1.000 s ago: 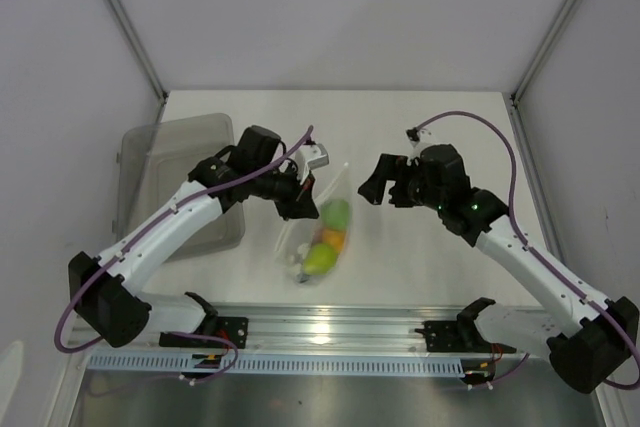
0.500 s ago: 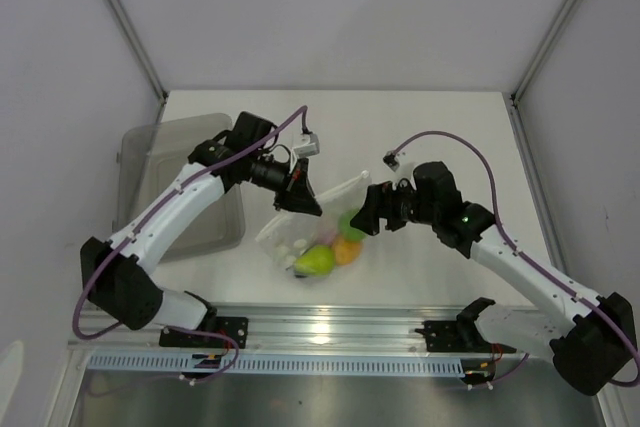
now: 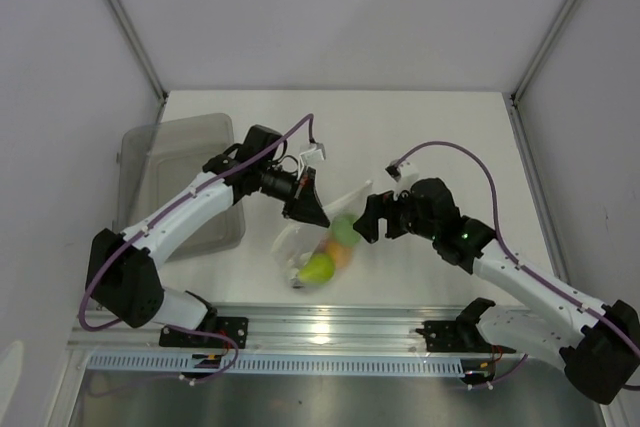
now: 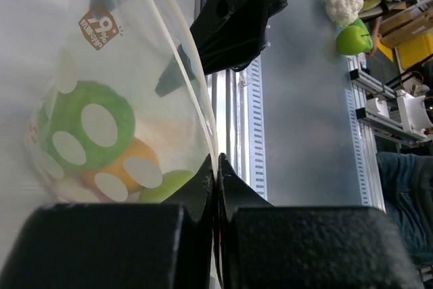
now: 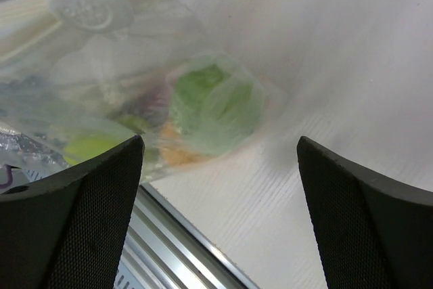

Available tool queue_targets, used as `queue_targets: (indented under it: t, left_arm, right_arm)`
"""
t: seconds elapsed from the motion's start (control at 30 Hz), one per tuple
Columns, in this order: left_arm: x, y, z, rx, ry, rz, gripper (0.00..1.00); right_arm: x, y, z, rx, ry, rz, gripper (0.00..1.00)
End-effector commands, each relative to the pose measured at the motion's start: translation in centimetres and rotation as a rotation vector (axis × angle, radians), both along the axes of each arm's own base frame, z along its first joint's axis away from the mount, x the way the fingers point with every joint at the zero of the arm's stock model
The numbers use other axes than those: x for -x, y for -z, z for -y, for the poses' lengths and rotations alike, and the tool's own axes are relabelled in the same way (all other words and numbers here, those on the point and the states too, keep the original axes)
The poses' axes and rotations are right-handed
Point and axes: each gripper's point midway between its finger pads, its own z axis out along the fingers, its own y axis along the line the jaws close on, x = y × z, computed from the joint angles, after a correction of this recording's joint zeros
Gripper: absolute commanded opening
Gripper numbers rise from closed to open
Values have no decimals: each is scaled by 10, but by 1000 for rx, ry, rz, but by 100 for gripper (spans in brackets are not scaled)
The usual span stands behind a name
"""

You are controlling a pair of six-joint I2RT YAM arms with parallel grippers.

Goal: Place the food in the zip-top bag and seal the zipper
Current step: Zip the zipper food storage bag at the center of the board.

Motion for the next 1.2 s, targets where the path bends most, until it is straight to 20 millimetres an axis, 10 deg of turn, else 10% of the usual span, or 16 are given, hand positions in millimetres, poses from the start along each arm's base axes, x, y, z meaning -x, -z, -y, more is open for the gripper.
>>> queue_targets:
  t: [0.0, 1.0, 1.17]
  left_arm:
    - [9, -25, 5, 105, 75, 27, 1]
    - [22, -32, -4, 205, 195, -111, 1]
    - [20, -33, -3, 198, 185, -99, 1]
  right_arm:
    - [-5, -34, -10, -80, -75, 98, 96]
    - [-6, -60, -26, -321, -398, 377, 76]
    - [0, -65, -32, -373, -442, 372, 55]
